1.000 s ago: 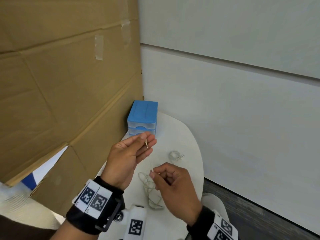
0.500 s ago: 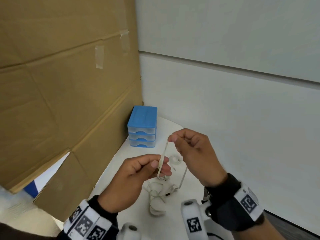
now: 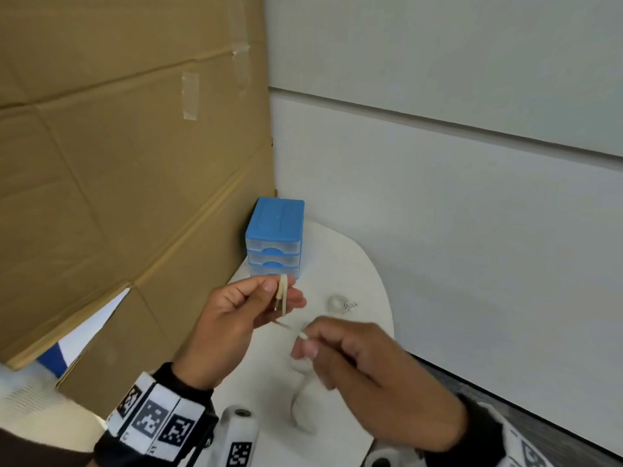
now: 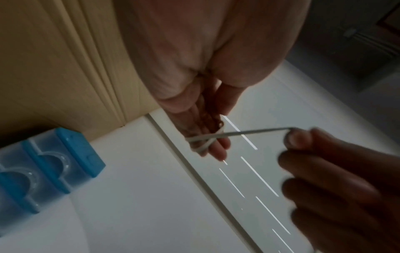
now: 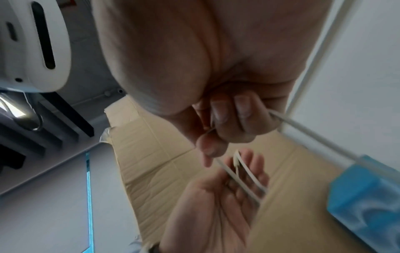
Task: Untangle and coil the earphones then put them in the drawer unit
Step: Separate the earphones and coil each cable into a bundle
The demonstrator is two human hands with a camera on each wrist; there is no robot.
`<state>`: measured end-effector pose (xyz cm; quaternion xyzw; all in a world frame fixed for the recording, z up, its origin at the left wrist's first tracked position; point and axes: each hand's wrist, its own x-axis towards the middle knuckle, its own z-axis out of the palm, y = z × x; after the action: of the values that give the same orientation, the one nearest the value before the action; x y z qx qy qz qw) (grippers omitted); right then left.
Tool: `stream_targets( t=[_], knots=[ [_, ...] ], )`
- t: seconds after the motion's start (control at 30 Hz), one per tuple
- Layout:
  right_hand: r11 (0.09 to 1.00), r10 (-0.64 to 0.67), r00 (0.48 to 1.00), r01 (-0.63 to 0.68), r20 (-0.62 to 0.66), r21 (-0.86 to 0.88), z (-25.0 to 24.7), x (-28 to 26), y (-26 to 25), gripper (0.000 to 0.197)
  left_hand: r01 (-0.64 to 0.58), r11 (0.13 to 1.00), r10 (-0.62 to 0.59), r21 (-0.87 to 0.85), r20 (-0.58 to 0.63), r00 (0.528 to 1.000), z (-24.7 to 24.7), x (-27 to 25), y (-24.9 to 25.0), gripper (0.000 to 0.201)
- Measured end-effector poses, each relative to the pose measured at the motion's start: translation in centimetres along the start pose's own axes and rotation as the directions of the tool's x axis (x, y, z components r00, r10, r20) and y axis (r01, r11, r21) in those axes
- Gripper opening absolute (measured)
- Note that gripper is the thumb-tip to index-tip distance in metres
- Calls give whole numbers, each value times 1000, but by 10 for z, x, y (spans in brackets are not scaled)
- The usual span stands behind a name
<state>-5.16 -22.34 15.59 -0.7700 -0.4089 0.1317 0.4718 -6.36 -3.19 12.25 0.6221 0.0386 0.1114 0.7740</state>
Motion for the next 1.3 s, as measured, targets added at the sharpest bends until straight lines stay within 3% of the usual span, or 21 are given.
stream_targets(
  t=[0.13,0.2,0.27,0.37,0.43,0.6,0.67,0.73,0.83,0.97,1.07,1.17,1.3],
  knots=[
    [1000,-26,978,26,-208,-1,-22,17,-1,17,81,994,-91,72,160,983,13,-11,3,52],
    [997,15,934,15,-357,82,-30,30,12,15,164,986,-161,2,194,968,17,-14,10,63],
    [969,108,905,-3,-412,246,-29,39,27,11,243,963,-211,-114,237,948,16,-16,19,60],
    [909,205,927,-61,-315,412,-6,35,43,9,266,914,-195,-307,243,950,12,-15,30,40],
    [905,226,949,-122,-219,408,17,23,50,13,207,892,-153,-402,164,975,6,-10,32,43],
    [946,143,989,-149,42,287,40,-2,30,16,107,937,-120,-331,-17,993,-7,4,19,56],
    [948,104,994,-108,29,300,29,-1,9,16,89,972,-99,-215,-38,994,-8,3,10,60],
    [961,42,995,-15,-92,276,13,6,-3,16,89,994,-91,-66,-24,996,-6,-1,3,66],
    [981,-7,965,58,-262,187,-12,23,4,19,129,990,-135,57,123,983,4,-11,2,77],
    [971,60,946,18,-319,237,-21,38,23,18,234,972,-233,32,295,927,8,-14,15,92],
    [944,115,921,15,-373,329,-14,42,40,19,281,958,-245,-50,357,901,4,-13,21,95],
    [948,128,942,-25,-310,316,13,36,56,24,253,935,-172,-250,305,937,3,-13,21,91],
    [961,167,985,-151,-50,233,50,6,64,22,138,927,-83,-350,166,983,-8,-5,21,93]
  ],
)
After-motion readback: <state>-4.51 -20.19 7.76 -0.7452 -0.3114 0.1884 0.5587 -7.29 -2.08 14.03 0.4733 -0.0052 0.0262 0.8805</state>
